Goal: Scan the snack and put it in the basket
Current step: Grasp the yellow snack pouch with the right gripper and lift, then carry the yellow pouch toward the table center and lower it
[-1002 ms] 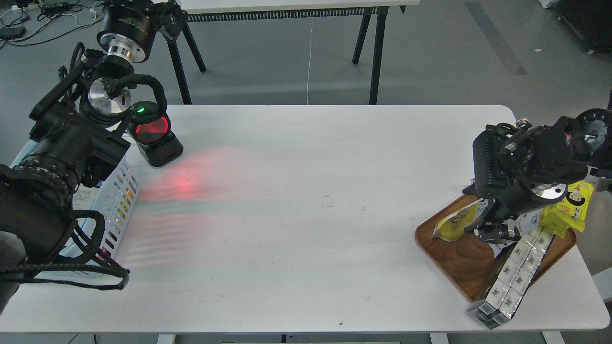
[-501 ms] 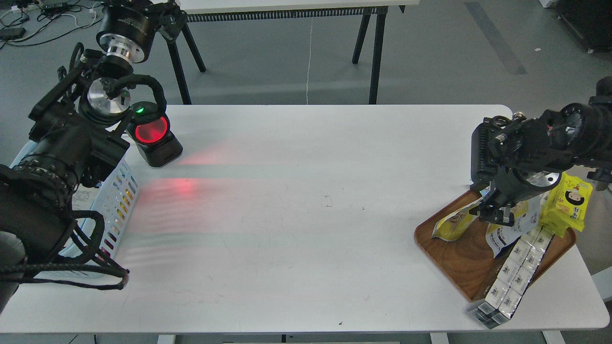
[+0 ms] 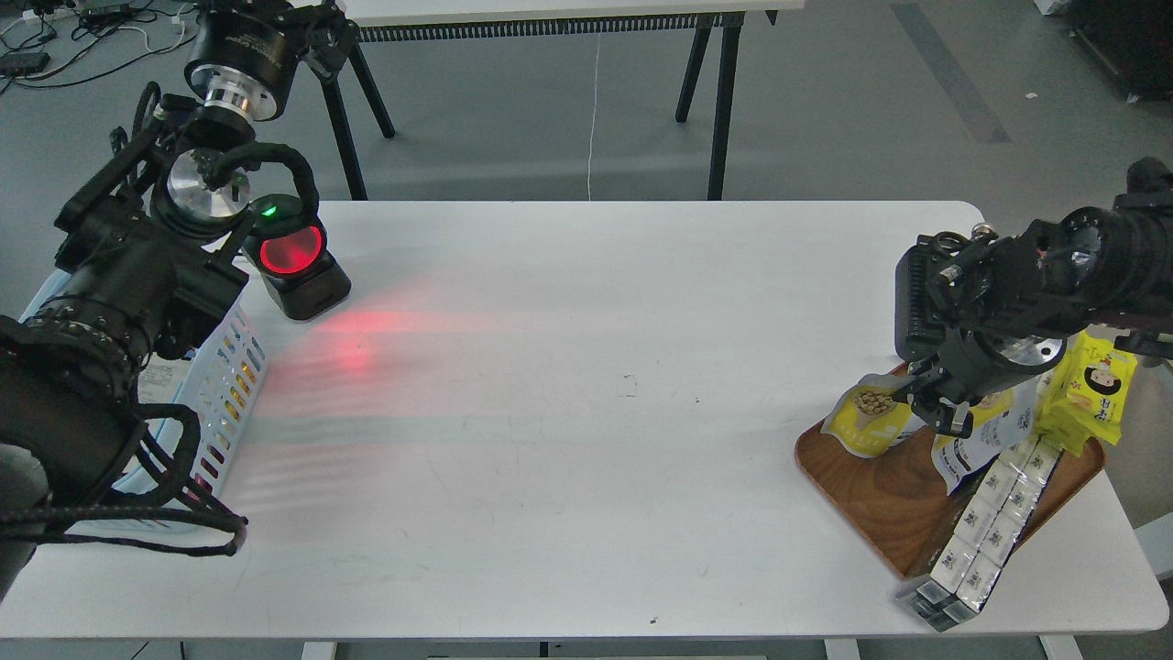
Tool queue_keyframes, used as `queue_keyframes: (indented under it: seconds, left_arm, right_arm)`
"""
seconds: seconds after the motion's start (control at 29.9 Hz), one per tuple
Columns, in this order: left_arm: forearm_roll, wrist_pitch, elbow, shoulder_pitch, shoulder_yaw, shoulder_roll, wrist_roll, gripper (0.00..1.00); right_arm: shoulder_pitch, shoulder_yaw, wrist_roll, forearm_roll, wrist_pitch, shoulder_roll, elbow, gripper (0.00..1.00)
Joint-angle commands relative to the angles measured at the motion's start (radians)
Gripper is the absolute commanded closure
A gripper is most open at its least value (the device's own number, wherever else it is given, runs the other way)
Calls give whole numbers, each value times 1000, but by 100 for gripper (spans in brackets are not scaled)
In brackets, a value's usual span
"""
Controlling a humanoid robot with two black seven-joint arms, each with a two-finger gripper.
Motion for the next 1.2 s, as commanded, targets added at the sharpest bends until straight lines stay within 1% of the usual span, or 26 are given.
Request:
queue_keyframes:
  seconds: [0.0, 0.13, 0.3, 0.43, 0.53, 0.67, 0.77, 0.9, 1.17]
  left_arm:
    - [0, 0, 0, -2, 0, 1, -1, 0]
    - [2, 0, 0, -5, 0, 2, 1, 0]
    - [0, 0, 0, -4, 2, 5, 1, 0]
    - [0, 0, 0, -4, 2, 9, 1, 0]
    - [2, 0, 0, -4, 2, 7, 1, 0]
    - [2, 0, 0, -4, 3, 7, 2, 0]
    - [2, 0, 0, -4, 3, 7, 2, 0]
    - [2, 0, 0, -5, 5, 7, 2, 0]
    - [2, 0, -2, -1, 9, 1, 2, 0]
  right_arm:
    - [9, 3, 0, 11, 0, -5, 5, 100]
    - [43, 29, 0, 46, 0, -16, 20, 100]
    - [133, 35, 0, 114, 6, -31, 64, 100]
    - [187, 61, 0, 160, 11, -17, 71, 100]
    - [190, 116, 0, 162, 18, -6, 67, 100]
    - [180, 198, 0, 166, 48, 50, 64, 100]
    - [173, 219, 0, 172, 57, 112, 52, 100]
    - [167, 242, 0, 178, 57, 205, -15, 100]
    - [94, 287, 0, 200, 57, 382, -132, 100]
